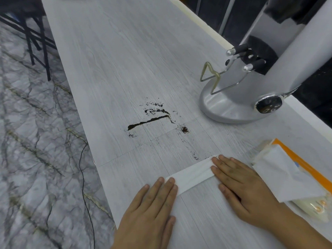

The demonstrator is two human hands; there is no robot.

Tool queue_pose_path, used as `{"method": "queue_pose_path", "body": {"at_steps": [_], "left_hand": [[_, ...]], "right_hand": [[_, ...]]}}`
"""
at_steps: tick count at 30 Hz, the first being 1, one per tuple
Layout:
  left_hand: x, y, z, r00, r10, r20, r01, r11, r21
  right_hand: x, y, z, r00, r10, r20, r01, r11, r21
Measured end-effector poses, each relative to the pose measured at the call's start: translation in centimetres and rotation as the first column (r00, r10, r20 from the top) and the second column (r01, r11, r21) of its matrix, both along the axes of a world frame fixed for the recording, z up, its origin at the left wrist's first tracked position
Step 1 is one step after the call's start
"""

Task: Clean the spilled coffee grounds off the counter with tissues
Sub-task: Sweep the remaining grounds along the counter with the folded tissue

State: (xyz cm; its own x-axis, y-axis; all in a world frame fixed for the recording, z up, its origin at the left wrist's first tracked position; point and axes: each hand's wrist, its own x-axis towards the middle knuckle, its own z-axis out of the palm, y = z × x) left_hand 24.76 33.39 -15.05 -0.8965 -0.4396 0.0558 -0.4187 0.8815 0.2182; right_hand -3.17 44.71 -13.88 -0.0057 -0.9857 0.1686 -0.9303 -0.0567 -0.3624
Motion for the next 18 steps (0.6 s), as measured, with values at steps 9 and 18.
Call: {"method": "queue_pose_path", "body": {"at_steps": [9, 18], "left_hand": [[0.0, -4.8, 0.5, 0.998, 0.055, 0.042, -0.055, 0.998, -0.016], [-0.1, -10.3, 0.6, 0.987, 0.142, 0.069, -0.142, 0.990, -0.004]], "right_hand": [[-0.2, -5.3, 1.0, 1.000, 0.010, 0.013, -0.011, 0.997, 0.079], [-0.1, -12.6, 1.2, 0.996, 0.041, -0.074, -0.030, 0.990, 0.140]]}}
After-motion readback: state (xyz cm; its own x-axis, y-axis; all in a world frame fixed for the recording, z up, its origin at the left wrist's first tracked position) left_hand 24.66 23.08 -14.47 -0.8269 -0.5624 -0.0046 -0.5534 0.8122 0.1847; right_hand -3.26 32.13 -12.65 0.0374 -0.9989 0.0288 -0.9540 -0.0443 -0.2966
